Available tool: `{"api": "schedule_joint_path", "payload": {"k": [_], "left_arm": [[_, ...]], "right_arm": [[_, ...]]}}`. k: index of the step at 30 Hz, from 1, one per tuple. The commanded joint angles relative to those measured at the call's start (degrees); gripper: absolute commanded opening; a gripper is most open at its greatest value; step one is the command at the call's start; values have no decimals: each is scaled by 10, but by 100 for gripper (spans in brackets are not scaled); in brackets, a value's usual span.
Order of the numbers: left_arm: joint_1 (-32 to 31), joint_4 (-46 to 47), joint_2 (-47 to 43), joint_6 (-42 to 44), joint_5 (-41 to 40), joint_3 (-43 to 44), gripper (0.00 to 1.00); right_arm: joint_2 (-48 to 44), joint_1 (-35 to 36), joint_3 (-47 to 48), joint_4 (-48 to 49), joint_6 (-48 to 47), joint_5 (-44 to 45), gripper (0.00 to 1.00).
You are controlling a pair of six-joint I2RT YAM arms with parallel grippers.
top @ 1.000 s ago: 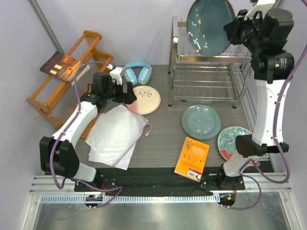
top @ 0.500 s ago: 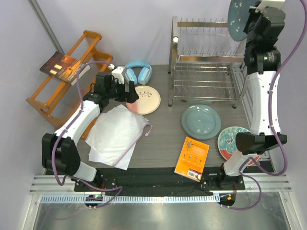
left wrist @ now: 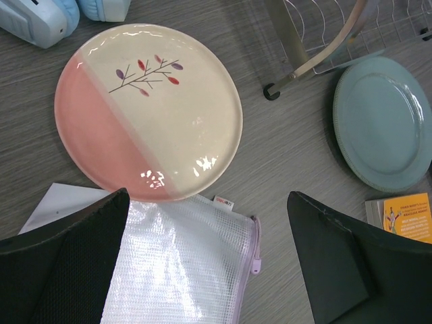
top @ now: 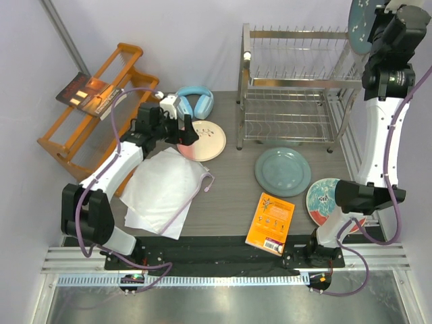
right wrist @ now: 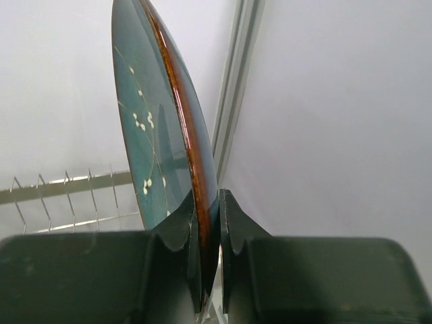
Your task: Load the plates into the dish rack
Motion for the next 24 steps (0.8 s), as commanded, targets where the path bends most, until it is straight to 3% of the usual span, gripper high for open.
{"api": "schedule_joint_path", "payload": {"k": [1,24], "left_arm": [[-2,36,12,-3,10,-1,100],[-2,34,46,-13,30,13,99]], "right_arm": [[-17,-4,19,90,-14,-71,1],[-16,-16,-32,96,-52,-21,1]]}}
